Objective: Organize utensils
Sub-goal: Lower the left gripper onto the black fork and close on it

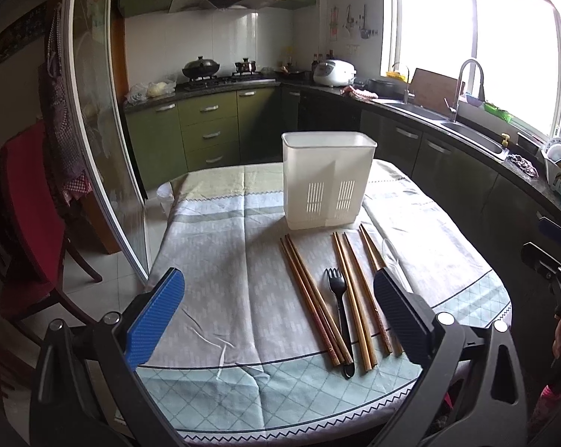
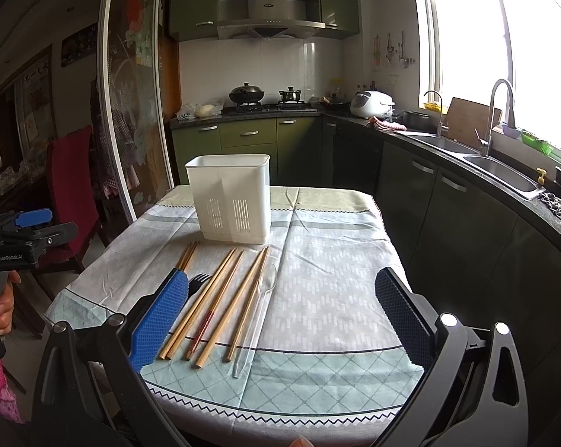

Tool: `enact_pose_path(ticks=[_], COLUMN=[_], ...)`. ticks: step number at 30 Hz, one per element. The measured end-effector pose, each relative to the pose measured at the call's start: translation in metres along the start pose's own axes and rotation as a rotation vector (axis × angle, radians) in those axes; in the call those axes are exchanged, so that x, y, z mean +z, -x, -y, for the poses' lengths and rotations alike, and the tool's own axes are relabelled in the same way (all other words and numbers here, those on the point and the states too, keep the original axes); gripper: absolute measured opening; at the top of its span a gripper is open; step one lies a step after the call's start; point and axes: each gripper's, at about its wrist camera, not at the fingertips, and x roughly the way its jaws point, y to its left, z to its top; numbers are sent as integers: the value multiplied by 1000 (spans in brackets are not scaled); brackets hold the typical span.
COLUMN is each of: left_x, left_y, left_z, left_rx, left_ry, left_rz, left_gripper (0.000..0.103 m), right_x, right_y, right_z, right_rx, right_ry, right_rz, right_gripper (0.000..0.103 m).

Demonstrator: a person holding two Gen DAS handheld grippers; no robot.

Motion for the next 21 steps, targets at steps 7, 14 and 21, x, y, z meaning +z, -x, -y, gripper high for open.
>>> enact_pose_path(ticks=[7, 14, 21], left_x=[6, 7, 6], left_y=[-55, -111, -144], left_z=[13, 30, 60], left_rx=[-52, -117, -134], left_ry=[9, -17, -85], left_rz=[-176, -379, -522], left_gripper=[97, 97, 97], right_x=[3, 10, 7], right_y=[-50, -98, -123], right_z=[10, 37, 53], right_rx=[15, 106, 93], right_ry=[2, -109, -142], right_rz=[-141, -307, -406], right_gripper=[99, 99, 99])
